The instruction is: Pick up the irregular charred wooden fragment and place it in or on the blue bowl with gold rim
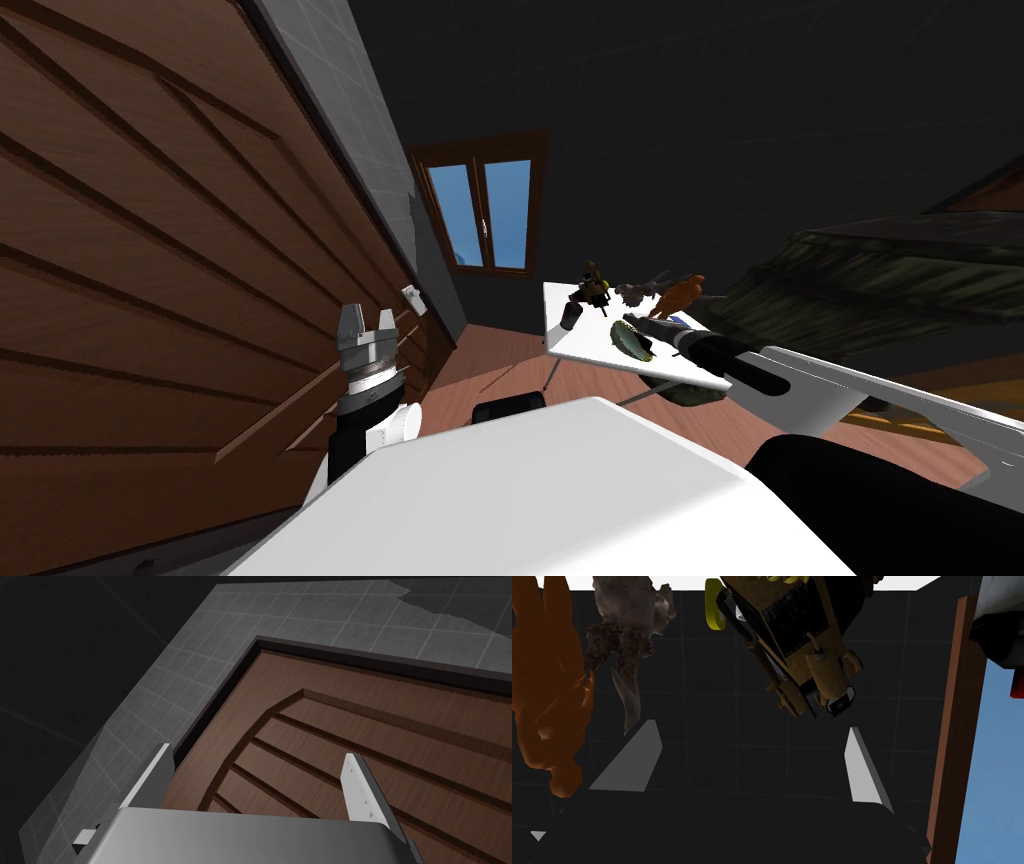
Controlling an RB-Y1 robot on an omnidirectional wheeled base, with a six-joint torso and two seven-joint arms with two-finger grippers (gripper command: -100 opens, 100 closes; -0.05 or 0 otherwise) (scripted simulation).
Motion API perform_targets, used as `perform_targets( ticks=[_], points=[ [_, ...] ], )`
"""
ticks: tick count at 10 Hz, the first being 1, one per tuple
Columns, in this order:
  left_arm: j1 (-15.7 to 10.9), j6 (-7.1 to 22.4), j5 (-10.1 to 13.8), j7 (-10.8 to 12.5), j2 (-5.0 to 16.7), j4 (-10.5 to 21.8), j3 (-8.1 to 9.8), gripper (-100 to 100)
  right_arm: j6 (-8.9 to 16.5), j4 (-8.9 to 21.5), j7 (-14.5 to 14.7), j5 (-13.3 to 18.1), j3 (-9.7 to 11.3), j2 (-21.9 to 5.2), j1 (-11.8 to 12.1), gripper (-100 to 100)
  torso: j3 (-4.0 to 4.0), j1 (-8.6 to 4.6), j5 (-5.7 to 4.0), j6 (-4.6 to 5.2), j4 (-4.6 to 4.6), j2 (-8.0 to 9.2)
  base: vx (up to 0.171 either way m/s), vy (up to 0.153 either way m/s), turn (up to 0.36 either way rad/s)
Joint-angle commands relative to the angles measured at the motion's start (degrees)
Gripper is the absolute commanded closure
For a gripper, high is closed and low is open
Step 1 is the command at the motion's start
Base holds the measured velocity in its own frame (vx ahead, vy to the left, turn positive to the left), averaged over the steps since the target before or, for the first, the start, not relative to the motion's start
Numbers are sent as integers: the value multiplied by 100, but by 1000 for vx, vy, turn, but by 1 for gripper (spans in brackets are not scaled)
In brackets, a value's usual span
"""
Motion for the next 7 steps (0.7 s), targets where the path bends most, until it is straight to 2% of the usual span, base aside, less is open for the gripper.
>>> perform_targets(
  ticks=[1, 2, 7],
  points=[
    [0, 0, 0, 0, 0, 0, 0, 0, 0, 0, 0, 0, 0, 0, 0, -100, 0, 0, 0, 0, 0, 0, 10, -10, -14],
    [0, 0, 0, 0, 0, 0, 0, 0, 17, -12, -7, -5, -6, -8, 4, 0, 1, 3, 0, -1, 0, 3, 0, 0, 0],
    [-1, 0, 0, 0, 0, 0, 0, 0, 16, -11, -6, -4, -6, -8, 3, 0, 5, 8, 1, -1, 2, 8, 0, 0, 0]
  ],
)
